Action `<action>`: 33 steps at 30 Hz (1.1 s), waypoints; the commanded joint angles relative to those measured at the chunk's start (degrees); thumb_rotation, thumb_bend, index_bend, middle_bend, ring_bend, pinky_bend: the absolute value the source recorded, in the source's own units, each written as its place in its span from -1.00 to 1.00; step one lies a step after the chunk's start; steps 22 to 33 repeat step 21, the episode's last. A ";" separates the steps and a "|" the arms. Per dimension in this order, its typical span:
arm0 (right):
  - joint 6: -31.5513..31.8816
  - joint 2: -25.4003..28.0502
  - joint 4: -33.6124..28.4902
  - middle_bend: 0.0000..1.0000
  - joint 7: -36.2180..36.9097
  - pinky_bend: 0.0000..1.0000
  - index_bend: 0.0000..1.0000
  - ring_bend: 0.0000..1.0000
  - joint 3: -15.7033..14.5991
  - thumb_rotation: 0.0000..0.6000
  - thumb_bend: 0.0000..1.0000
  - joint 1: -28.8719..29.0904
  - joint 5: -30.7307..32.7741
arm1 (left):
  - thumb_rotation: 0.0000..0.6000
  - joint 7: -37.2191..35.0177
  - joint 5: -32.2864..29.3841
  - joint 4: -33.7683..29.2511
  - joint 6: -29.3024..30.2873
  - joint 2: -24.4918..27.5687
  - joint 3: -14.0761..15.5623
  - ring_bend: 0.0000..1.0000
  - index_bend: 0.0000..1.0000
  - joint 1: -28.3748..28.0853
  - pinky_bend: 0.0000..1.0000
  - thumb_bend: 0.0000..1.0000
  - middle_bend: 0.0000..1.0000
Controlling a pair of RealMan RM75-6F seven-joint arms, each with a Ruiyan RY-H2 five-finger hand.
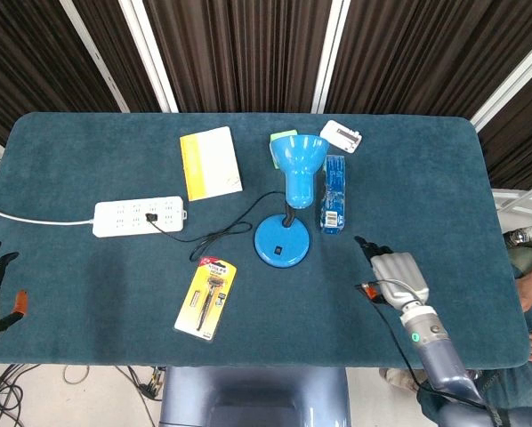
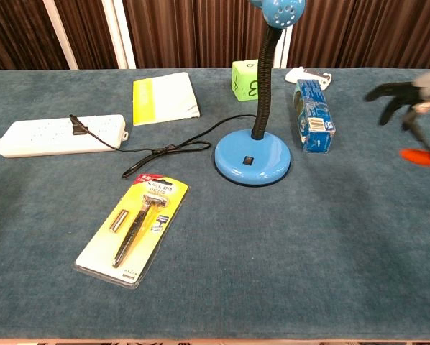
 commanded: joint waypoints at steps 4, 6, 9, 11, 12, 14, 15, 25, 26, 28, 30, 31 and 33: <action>10.49 3.40 5.64 -1.00 12.12 -1.00 -1.00 -1.00 -9.00 1.00 -0.61 -13.72 -17.61 | 1.00 0.36 0.21 0.00 0.15 -0.18 0.09 -1.00 -0.66 0.03 -1.00 -0.09 -0.96; 14.03 2.92 8.80 -1.00 15.17 -1.00 -1.00 -1.00 -10.62 1.00 -0.62 -17.10 -22.31 | 1.00 0.45 0.33 -0.05 0.12 -0.18 0.13 -1.00 -0.66 -0.01 -1.00 -0.09 -0.96; 19.87 0.80 14.63 -1.00 18.34 -1.00 -1.00 -1.00 -11.60 1.00 -0.62 -21.37 -28.38 | 1.00 0.43 0.55 -0.05 0.29 -0.23 0.14 -1.00 -0.66 0.02 -1.00 -0.09 -0.96; 23.39 -0.89 18.58 -1.00 20.03 -1.00 -1.00 -1.00 -11.56 1.00 -0.62 -23.76 -31.34 | 1.00 0.41 0.62 -0.02 0.41 -0.22 0.13 -1.00 -0.66 0.07 -1.00 -0.09 -0.96; 24.52 -1.45 19.94 -1.00 20.45 -1.00 -1.00 -1.00 -11.43 1.00 -0.62 -24.54 -32.17 | 1.00 0.37 0.56 0.01 0.41 -0.21 0.11 -1.00 -0.66 0.09 -1.00 -0.09 -0.96; 25.85 -2.14 22.15 -1.00 20.04 -1.00 -1.00 -1.00 -10.99 1.00 -0.62 -25.53 -33.48 | 1.00 0.32 0.46 0.04 0.35 -0.20 0.05 -1.00 -0.66 0.07 -1.00 -0.09 -0.96; 26.74 -2.42 23.03 -1.00 19.38 -1.00 -1.00 -1.00 -10.43 1.00 -0.62 -25.99 -34.02 | 1.00 0.38 0.50 0.11 0.34 -0.19 0.06 -1.00 -0.66 0.05 -1.00 -0.09 -0.96; 26.45 -2.57 23.91 -1.00 18.36 -1.00 -1.00 -1.00 -8.80 1.00 -0.62 -27.25 -33.92 | 1.00 0.44 0.90 0.19 0.36 -0.25 0.22 -1.00 -0.66 0.03 -1.00 -0.09 -0.96; 26.45 -2.57 23.91 -1.00 18.36 -1.00 -1.00 -1.00 -8.80 1.00 -0.62 -27.25 -33.92 | 1.00 0.44 0.90 0.19 0.36 -0.25 0.22 -1.00 -0.66 0.03 -1.00 -0.09 -0.96; 26.45 -2.57 23.91 -1.00 18.36 -1.00 -1.00 -1.00 -8.80 1.00 -0.62 -27.25 -33.92 | 1.00 0.44 0.90 0.19 0.36 -0.25 0.22 -1.00 -0.66 0.03 -1.00 -0.09 -0.96; 26.45 -2.57 23.91 -1.00 18.36 -1.00 -1.00 -1.00 -8.80 1.00 -0.62 -27.25 -33.92 | 1.00 0.44 0.90 0.19 0.36 -0.25 0.22 -1.00 -0.66 0.03 -1.00 -0.09 -0.96; 26.45 -2.57 23.91 -1.00 18.36 -1.00 -1.00 -1.00 -8.80 1.00 -0.62 -27.25 -33.92 | 1.00 0.44 0.90 0.19 0.36 -0.25 0.22 -1.00 -0.66 0.03 -1.00 -0.09 -0.96; 26.45 -2.57 23.91 -1.00 18.36 -1.00 -1.00 -1.00 -8.80 1.00 -0.62 -27.25 -33.92 | 1.00 0.44 0.90 0.19 0.36 -0.25 0.22 -1.00 -0.66 0.03 -1.00 -0.09 -0.96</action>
